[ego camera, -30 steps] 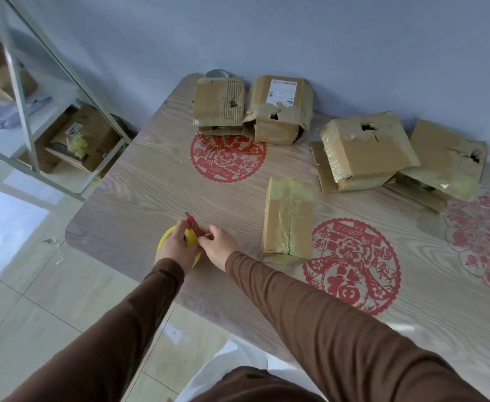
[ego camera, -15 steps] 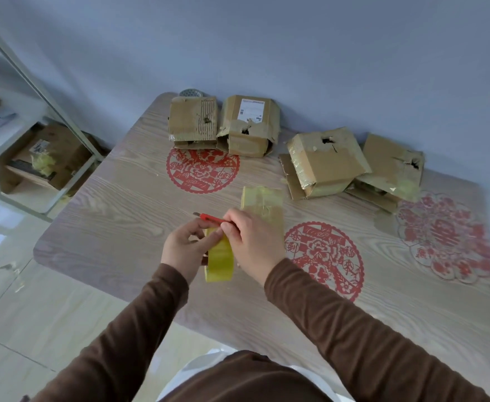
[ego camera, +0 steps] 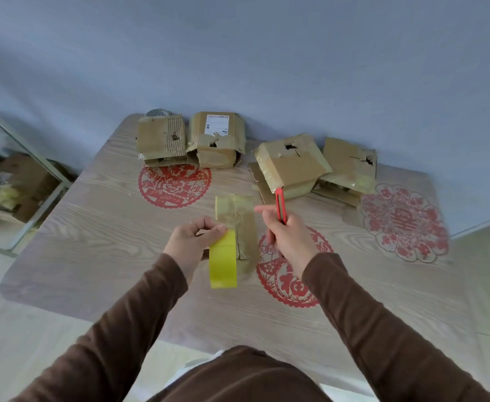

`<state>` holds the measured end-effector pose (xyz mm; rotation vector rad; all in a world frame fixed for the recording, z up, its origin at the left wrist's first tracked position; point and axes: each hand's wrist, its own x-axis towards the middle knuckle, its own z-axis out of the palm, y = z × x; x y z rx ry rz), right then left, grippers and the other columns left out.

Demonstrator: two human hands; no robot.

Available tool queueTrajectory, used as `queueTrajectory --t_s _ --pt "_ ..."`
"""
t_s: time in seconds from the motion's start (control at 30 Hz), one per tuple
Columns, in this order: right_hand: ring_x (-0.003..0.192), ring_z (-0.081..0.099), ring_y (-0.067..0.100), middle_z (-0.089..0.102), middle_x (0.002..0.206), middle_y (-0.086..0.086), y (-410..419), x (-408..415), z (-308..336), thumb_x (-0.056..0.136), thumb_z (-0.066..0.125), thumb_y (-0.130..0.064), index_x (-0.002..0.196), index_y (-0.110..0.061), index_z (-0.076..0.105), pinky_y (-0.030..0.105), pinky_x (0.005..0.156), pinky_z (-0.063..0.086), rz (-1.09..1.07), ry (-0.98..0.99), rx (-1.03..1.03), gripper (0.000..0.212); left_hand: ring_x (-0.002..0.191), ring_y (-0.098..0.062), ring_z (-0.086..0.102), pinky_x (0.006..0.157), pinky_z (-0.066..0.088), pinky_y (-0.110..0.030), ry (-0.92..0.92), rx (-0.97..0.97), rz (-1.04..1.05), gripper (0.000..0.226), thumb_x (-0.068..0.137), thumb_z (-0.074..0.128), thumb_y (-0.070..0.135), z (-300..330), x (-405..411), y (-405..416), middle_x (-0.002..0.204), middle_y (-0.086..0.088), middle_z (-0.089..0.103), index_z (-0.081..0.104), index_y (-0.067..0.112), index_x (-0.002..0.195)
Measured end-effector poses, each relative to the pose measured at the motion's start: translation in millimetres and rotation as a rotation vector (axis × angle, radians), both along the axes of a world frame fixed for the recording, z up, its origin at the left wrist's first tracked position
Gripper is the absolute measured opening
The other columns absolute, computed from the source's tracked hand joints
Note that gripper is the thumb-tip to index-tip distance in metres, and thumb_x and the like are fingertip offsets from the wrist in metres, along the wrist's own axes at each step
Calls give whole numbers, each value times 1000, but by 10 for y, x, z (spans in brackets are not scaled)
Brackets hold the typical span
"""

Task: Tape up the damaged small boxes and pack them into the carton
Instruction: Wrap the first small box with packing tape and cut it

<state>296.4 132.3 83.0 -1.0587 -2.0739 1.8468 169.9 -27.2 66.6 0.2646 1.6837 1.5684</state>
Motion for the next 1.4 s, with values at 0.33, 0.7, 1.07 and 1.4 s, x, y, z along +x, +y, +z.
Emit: queueTrajectory --t_s 0.33,0.7,1.07,1.4 --pt "128 30 -29 24 141 -52 -718 222 -214 106 46 -36 156 -50 13 3 104 29 202 115 60 62 72 -11 60 74 47 -24 87 -122 54 13 87 76 18 -178 -236 323 73 5 68 72 17 74" --pt "114 61 12 67 124 -8 -872 542 -429 106 42 -44 149 -35 45 29 99 45 159 -237 10 44 93 -9 59 94 39 -26 222 -268 5 25 83 81 36 -458 -951 1005 99 7 70 77 15 97" --pt "133 51 12 54 148 -8 -847 482 -737 106 34 -45 156 -46 22 32 108 41 251 -368 79 52 90 -11 63 88 43 -21 274 -330 -68 23 87 78 32 -924 -1141 1182 99 1 73 76 12 99" --pt "86 64 17 67 101 0 -839 394 -929 108 32 -42 155 -52 0 31 78 47 304 -400 110 58 76 -11 59 73 45 -21 274 -441 -80 23 88 74 38 -1250 -1206 1277 85 3 67 73 15 93"
